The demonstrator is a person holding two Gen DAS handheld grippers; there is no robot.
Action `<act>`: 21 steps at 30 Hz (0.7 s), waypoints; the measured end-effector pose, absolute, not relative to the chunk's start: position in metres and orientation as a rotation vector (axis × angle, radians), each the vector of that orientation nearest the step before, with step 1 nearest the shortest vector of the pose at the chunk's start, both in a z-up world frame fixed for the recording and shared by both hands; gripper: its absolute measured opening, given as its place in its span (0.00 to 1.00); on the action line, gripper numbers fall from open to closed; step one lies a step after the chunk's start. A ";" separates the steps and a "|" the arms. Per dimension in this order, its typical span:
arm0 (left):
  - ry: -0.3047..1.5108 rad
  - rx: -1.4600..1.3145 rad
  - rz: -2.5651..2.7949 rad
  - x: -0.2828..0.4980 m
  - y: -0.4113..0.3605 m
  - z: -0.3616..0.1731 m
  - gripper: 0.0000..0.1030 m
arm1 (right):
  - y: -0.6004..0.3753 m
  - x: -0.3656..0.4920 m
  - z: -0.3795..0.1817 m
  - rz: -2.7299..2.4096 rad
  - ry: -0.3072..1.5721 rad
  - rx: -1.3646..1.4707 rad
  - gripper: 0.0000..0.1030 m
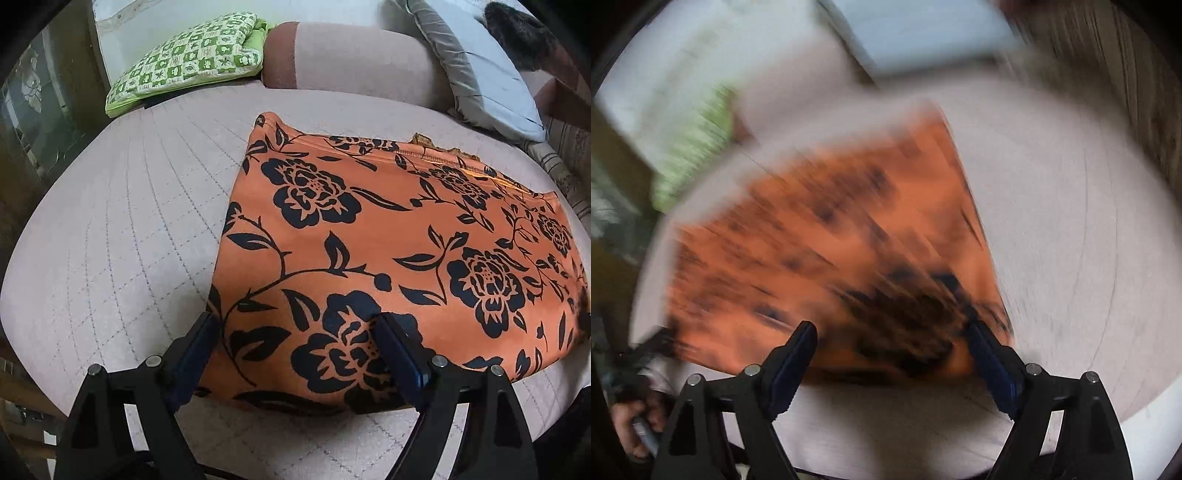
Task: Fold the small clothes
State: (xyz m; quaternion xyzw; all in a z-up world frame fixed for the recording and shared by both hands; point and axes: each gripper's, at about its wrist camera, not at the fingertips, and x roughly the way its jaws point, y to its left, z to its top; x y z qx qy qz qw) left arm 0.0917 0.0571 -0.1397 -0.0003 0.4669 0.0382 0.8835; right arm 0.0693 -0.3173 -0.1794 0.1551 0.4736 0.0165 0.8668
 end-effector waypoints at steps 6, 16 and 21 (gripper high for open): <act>0.964 -0.018 0.061 0.088 0.067 -0.141 0.84 | -0.296 0.067 -0.158 0.015 0.987 0.295 0.83; 0.957 -0.037 0.064 0.089 0.069 -0.142 0.85 | -0.325 0.020 -0.163 0.012 0.924 0.609 0.84; 0.957 -0.037 0.065 0.088 0.069 -0.142 0.85 | -0.338 0.019 -0.186 0.011 0.980 0.767 0.84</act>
